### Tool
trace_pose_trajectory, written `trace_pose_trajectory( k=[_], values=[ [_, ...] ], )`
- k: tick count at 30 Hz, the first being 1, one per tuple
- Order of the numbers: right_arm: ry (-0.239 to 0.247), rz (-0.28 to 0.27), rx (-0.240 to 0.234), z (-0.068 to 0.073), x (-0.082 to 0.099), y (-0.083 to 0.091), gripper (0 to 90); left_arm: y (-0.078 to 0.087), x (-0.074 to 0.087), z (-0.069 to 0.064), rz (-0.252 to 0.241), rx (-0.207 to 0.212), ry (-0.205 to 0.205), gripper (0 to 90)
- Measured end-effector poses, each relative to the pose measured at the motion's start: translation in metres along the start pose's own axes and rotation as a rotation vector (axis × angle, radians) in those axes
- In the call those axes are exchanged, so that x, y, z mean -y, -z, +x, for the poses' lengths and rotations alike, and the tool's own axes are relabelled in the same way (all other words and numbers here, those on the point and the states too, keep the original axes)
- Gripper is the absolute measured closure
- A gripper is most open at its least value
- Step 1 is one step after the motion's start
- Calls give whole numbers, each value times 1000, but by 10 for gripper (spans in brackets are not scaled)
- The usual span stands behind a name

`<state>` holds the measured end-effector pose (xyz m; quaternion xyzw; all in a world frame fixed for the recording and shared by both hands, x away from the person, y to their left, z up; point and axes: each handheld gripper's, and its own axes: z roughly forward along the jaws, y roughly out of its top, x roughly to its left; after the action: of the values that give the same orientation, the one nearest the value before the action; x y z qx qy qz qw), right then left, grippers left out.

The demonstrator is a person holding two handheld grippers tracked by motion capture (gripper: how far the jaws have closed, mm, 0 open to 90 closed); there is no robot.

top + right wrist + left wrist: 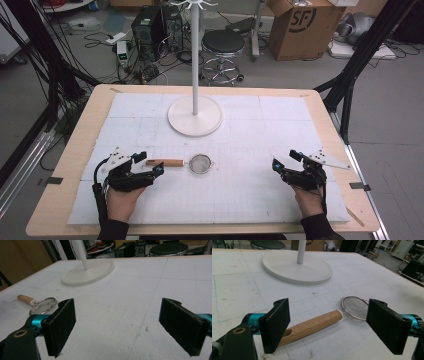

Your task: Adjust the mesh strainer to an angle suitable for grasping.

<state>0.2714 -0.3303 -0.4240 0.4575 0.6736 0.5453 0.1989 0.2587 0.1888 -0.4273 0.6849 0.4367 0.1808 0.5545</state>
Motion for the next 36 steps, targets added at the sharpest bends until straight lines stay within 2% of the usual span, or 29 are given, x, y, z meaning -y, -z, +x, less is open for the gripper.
trace_pose_trajectory(
  k=[5,9,12,14,15,16,17,18,22,23,24,29,31,36],
  values=[
    [1,-1,-3,1,0,-1,131,0,0,0,-1,0,1,198],
    [-24,1,-24,5,-1,-3,163,0,1,-1,-1,-4,4,198],
    [-30,17,-37,11,-4,-8,342,0,2,-1,2,-5,8,198],
    [-34,29,-71,14,-6,-12,459,1,2,0,2,-5,9,198],
    [-34,29,-71,14,-6,-12,459,1,2,0,1,-5,8,198],
    [-34,40,-94,15,-8,-15,540,1,3,0,-1,-6,12,198],
    [-34,40,-94,15,-8,-15,540,1,3,0,-1,-7,13,198],
    [-55,60,-123,17,-10,-19,618,1,3,0,1,-5,12,198],
    [-58,79,-145,21,-13,-25,734,2,3,0,1,-7,14,198],
    [-58,79,-145,21,-13,-25,734,2,4,0,1,-8,15,198],
    [-58,82,-156,22,-15,-27,802,2,4,0,-1,-8,15,198],
    [-54,91,-198,28,-21,-38,884,4,4,2,-10,-11,23,206],
    [-53,100,-207,31,-22,-40,892,5,4,3,-11,-12,25,206],
    [-50,138,-249,46,-28,-61,894,5,5,4,-10,-18,28,206]
  ],
)
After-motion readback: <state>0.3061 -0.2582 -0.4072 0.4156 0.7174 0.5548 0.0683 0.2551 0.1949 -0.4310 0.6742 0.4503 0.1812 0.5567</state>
